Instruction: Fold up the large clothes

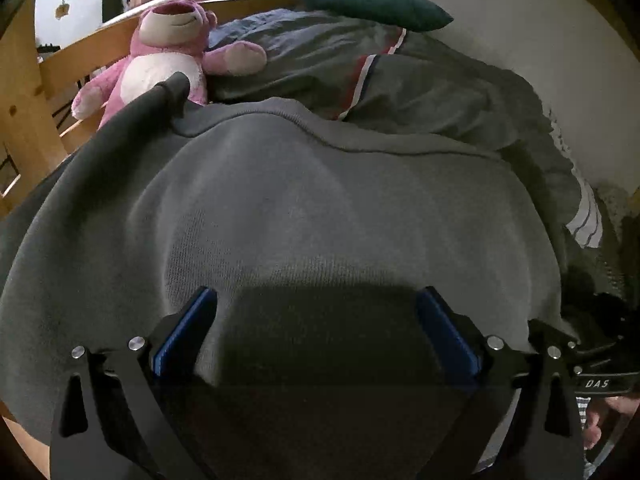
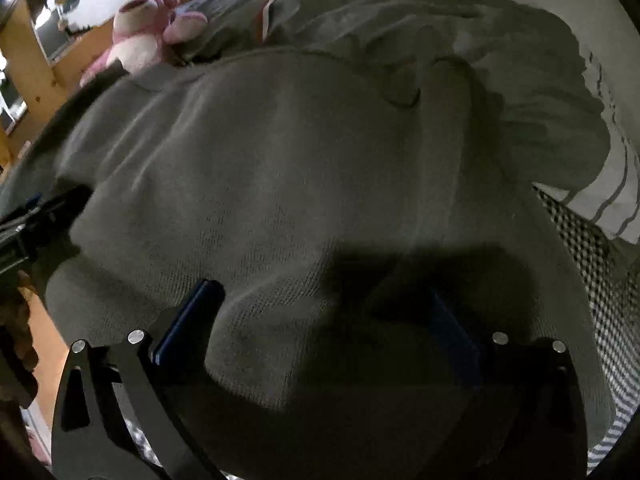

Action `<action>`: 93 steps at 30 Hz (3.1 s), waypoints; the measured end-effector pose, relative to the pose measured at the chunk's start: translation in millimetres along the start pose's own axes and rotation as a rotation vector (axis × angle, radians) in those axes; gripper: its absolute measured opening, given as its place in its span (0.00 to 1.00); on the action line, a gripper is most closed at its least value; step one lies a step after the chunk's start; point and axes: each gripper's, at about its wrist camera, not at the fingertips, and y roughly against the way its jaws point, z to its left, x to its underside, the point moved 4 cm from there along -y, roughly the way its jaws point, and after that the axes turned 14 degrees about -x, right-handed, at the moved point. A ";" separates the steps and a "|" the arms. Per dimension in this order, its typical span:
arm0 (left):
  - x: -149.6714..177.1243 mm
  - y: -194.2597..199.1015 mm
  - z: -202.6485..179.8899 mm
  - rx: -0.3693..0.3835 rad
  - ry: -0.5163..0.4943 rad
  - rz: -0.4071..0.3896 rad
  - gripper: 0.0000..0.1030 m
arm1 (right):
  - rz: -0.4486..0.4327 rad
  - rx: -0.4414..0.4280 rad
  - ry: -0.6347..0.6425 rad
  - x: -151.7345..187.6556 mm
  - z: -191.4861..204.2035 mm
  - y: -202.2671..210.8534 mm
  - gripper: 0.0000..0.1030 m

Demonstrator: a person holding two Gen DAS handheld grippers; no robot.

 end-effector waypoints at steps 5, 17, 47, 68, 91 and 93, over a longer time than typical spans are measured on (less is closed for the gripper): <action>8.5 -1.2 -3.8 -0.025 0.002 -0.045 0.96 | -0.020 0.005 -0.004 7.2 -6.3 -12.0 0.98; 30.2 94.1 4.5 -0.090 0.020 -0.120 0.96 | -0.199 0.004 -0.041 20.9 23.6 82.7 0.97; 254.6 339.3 56.6 -0.141 0.015 -0.158 0.96 | -0.286 0.144 0.079 273.6 162.7 275.0 0.97; 301.9 333.9 60.7 -0.225 0.000 -0.124 0.96 | -0.332 0.108 0.044 312.9 162.7 276.4 0.97; 301.9 334.0 57.3 -0.209 0.003 -0.123 0.96 | -0.329 0.125 0.048 313.6 162.0 276.5 0.97; 302.1 333.3 57.9 -0.212 -0.001 -0.122 0.96 | -0.323 0.125 0.053 313.5 160.5 275.3 0.97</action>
